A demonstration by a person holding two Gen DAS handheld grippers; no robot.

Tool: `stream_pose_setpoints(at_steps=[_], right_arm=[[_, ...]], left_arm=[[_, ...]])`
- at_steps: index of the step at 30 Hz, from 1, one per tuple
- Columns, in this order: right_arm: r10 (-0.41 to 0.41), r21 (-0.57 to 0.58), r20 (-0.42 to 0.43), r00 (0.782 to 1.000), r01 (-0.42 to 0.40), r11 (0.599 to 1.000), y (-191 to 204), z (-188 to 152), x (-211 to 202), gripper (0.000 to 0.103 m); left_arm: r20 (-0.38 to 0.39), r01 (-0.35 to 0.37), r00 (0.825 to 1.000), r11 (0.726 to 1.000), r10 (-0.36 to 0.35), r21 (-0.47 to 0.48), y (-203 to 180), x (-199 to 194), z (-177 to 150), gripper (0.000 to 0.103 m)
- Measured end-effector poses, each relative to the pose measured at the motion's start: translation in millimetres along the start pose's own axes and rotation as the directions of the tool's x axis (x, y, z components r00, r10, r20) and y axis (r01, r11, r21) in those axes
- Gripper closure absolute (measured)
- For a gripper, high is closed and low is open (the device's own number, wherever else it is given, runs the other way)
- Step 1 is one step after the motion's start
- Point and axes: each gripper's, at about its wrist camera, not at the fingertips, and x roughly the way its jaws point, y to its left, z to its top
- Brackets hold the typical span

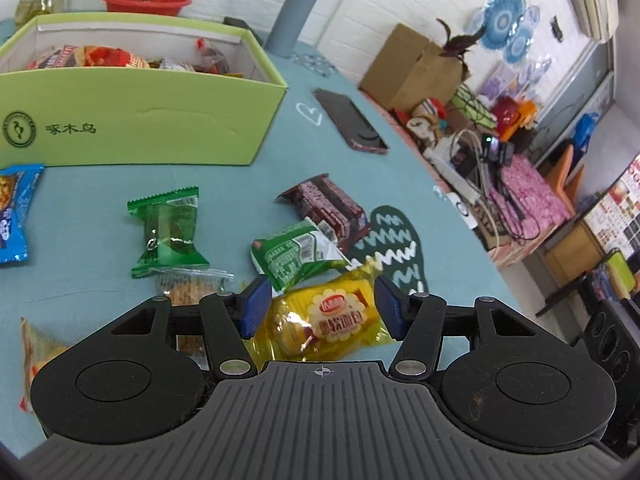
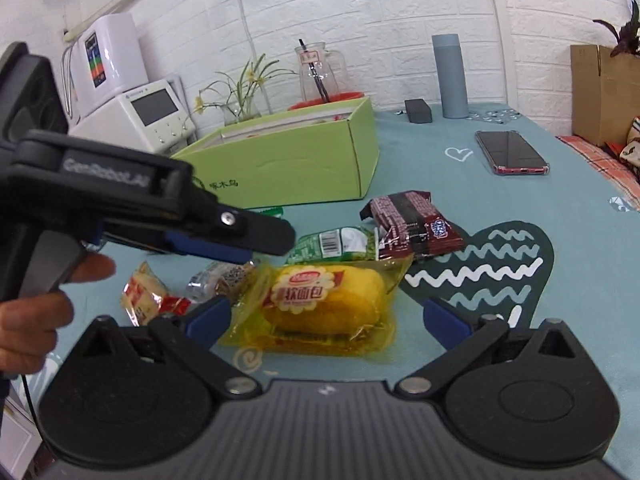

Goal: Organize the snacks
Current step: 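Grasp the yellow cellophane bun bag with both grippers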

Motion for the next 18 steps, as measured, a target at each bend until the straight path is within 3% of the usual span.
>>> stream_pose_setpoints(at_steps=[6, 11, 15, 18], right_arm=[[0.05, 0.006, -0.04, 0.998, -0.05, 0.999, 8, -3, 11, 0.001], [0.129, 0.03, -0.023, 0.991, -0.128, 0.991, 30, -15, -19, 0.001], [0.162, 0.036, -0.057, 0.985, -0.16, 0.986, 52, -36, -39, 0.001], [0.157, 0.004, -0.059, 0.986, -0.157, 0.988, 61, -41, -53, 0.0]], left_arm=[[-0.028, -0.02, 0.999, 1.0, 0.02, 0.018, 1, 13, -5, 0.068], [-0.052, 0.043, 0.998, 0.999, -0.042, 0.021, 0, 12, -11, 0.067], [-0.024, 0.042, 0.999, 0.996, -0.041, 0.077, -5, -2, -20, 0.067], [0.028, 0.062, 0.998, 0.997, -0.064, 0.05, -1, -27, -21, 0.067]])
